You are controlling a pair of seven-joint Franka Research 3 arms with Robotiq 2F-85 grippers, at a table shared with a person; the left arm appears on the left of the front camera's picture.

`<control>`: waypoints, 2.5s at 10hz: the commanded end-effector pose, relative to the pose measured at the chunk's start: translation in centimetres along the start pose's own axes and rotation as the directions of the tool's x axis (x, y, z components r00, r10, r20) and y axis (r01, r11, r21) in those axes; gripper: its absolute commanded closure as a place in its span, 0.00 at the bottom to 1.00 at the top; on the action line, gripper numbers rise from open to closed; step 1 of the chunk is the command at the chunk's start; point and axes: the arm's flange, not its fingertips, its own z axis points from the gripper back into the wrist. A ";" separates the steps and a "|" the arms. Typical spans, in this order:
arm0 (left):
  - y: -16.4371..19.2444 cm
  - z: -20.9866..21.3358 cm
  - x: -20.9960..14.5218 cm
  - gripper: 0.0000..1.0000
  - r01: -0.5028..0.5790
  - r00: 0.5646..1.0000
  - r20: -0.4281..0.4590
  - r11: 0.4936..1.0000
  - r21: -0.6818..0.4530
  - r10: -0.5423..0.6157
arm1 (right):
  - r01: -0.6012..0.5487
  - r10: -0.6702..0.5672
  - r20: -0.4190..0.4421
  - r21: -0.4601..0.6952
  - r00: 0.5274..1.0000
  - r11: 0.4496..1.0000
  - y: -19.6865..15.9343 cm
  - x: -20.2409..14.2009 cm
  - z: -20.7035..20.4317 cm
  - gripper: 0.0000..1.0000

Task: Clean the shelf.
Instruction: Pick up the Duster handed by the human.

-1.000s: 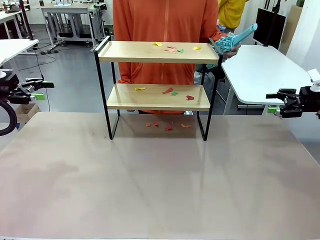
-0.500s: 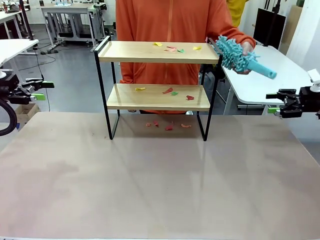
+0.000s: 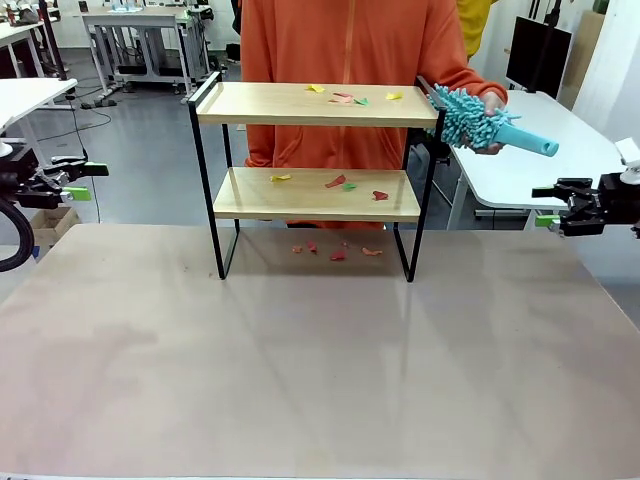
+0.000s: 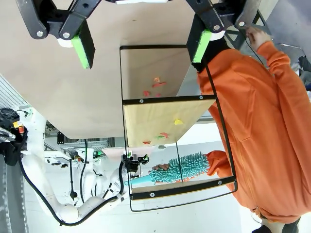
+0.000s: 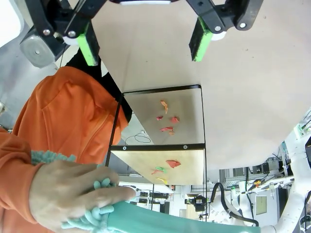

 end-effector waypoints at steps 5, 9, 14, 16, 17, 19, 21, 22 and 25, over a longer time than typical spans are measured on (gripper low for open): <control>0.0 0.0 0.1 0.00 0.001 1.000 -0.001 1.000 -0.001 -0.001 | 0.000 0.000 0.001 -0.001 1.000 1.000 0.0 0.1 0.0 0.00; 0.0 0.0 0.1 0.00 0.001 1.000 -0.001 1.000 -0.001 -0.001 | -0.026 0.028 -0.223 0.012 0.974 1.000 -3.0 6.1 4.4 0.00; 0.0 0.0 0.1 0.00 0.001 1.000 -0.001 1.000 -0.001 -0.001 | 0.044 -0.134 -0.648 -0.153 0.750 0.987 -5.5 20.3 8.1 0.00; 0.0 0.0 0.1 0.00 0.001 1.000 -0.001 1.000 -0.001 -0.001 | 0.076 -0.283 -0.750 -0.298 0.598 0.951 -4.8 24.9 6.2 0.00; 0.0 0.0 0.1 0.00 0.001 1.000 -0.001 1.000 -0.001 -0.001 | 0.059 -0.333 -0.752 -0.367 0.569 0.929 -4.6 26.3 5.3 0.00; 0.0 0.0 0.1 0.00 0.001 1.000 -0.001 1.000 -0.001 -0.001 | 0.002 -0.247 -0.741 -0.314 0.624 0.949 -5.5 26.2 7.0 0.00; 0.0 0.0 0.1 0.00 0.001 1.000 -0.001 1.000 -0.001 -0.001 | 0.002 -0.247 -0.741 -0.314 0.624 0.949 -5.5 26.2 7.0 0.00; 0.0 0.0 0.1 0.00 0.001 1.000 -0.001 1.000 -0.001 -0.001 | 0.002 -0.247 -0.741 -0.314 0.624 0.949 -5.5 26.2 7.0 0.00; 0.0 0.0 0.1 0.00 0.001 1.000 -0.001 1.000 -0.001 -0.001 | 0.039 -0.393 -0.723 -0.453 0.568 0.890 -4.1 28.9 6.3 0.00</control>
